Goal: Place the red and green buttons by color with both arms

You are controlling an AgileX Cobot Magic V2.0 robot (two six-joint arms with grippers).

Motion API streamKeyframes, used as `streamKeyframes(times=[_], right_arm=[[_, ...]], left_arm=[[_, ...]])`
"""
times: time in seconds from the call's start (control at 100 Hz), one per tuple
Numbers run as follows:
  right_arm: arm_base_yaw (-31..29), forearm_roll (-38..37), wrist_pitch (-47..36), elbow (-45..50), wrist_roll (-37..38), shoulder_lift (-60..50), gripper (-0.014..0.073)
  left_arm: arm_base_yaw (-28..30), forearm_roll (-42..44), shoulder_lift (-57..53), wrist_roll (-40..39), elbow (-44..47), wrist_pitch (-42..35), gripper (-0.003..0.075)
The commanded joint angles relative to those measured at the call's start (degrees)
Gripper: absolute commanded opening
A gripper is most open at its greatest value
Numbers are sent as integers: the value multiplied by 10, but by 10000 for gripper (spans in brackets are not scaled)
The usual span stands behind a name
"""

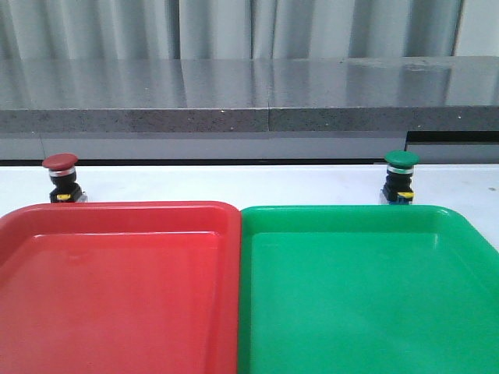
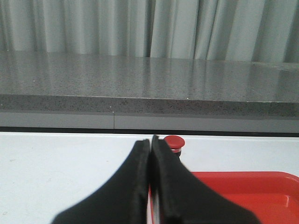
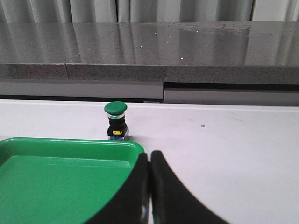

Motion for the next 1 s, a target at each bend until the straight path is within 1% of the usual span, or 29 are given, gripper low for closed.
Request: streamKeyframes(times=[0.0, 0.31, 0.44, 0.51, 0.68, 0.82, 0.99], right_arm=[[-5, 2, -45, -8, -4, -13, -110], [-5, 2, -45, -8, -4, -13, -110], [-5, 2, -45, -8, -4, -13, -110], [-5, 2, -45, -8, -4, -13, -110], [-5, 2, -45, -8, -4, -13, -110], [-5, 2, -45, -8, -4, -13, -110], [-5, 2, -45, -8, -4, -13, -110]], left_arm=[[1, -4, 5, -4, 24, -45, -19], [1, -4, 5, -4, 22, -45, -19], [1, -6, 5, -4, 2, -37, -19], [1, -8, 8, -4, -24, -10, -19], [1, -12, 48, -4, -117, 96, -19], [1, -14, 116, -4, -207, 167, -19], [1, -15, 233, -4, -324, 260, -19]])
